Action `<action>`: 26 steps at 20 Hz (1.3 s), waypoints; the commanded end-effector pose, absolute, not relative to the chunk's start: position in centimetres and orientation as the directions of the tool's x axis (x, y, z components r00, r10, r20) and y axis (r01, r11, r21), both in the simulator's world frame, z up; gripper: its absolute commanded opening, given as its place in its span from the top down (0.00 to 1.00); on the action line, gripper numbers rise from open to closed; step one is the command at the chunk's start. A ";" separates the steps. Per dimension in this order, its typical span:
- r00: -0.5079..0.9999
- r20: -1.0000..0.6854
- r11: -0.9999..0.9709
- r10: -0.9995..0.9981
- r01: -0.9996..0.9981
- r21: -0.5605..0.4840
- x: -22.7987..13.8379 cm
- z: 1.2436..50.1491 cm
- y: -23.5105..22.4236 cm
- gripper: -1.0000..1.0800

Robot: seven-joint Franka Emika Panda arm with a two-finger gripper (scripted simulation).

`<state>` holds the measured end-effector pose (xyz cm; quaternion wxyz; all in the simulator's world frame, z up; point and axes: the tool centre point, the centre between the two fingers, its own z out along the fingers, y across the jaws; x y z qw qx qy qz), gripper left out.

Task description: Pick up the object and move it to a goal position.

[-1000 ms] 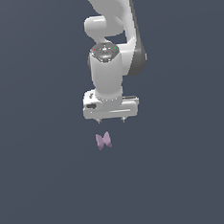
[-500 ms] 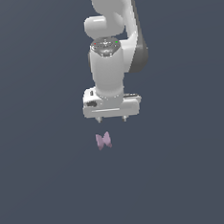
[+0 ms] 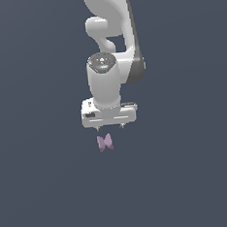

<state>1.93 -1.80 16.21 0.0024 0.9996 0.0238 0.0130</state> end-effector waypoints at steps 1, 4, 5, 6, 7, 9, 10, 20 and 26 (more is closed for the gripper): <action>0.997 0.020 -0.997 0.080 0.080 0.006 2.1 14.8 -2.5 0.04; 0.992 0.013 -0.992 0.123 0.123 0.005 2.4 12.9 -3.5 0.04; 0.991 0.011 -0.991 0.136 0.136 0.004 2.4 12.3 -3.8 0.04; 0.989 0.009 -0.989 0.147 0.147 0.004 2.4 11.8 -4.0 0.04; 0.987 0.007 -0.988 0.158 0.157 0.003 2.5 11.4 -4.3 0.04; 0.984 0.005 -0.985 0.175 0.175 0.002 2.5 10.6 -4.7 0.04; 0.983 0.004 -0.983 0.183 0.183 0.002 2.5 10.2 -4.8 0.04; 0.979 -0.001 -0.979 0.203 0.203 0.000 2.5 9.0 -5.4 0.04; 0.979 0.000 -0.979 0.205 0.205 0.000 2.5 6.7 -5.4 0.04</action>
